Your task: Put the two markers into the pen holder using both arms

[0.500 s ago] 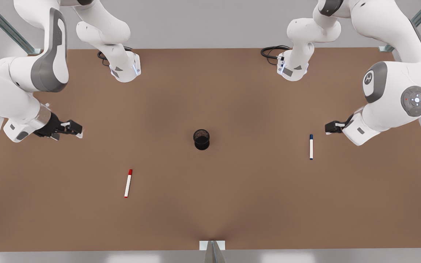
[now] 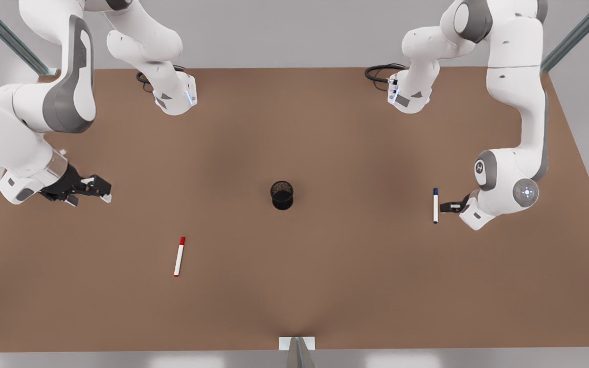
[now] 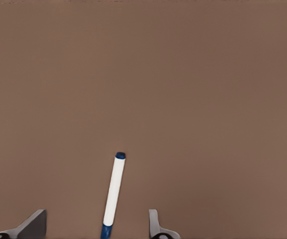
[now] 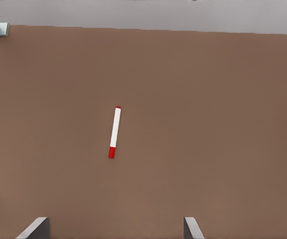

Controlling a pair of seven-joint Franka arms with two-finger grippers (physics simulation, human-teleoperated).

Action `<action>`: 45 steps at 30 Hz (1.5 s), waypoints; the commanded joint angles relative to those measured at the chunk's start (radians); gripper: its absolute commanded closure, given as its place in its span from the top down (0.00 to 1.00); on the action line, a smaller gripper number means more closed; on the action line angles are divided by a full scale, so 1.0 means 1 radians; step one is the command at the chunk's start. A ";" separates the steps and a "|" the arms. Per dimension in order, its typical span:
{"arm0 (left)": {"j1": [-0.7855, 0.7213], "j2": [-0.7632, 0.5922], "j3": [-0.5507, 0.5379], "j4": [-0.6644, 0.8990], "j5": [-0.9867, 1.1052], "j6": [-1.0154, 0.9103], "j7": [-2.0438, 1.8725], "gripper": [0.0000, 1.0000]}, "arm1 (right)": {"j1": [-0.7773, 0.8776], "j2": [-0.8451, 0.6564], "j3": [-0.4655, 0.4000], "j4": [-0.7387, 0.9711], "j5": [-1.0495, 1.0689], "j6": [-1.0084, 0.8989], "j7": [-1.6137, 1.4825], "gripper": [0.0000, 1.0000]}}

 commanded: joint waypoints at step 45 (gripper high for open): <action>-0.034 0.161 -0.004 -0.119 -0.023 0.444 0.307 0.41 | -0.019 0.015 -0.001 0.021 -0.032 -0.013 -0.025 1.00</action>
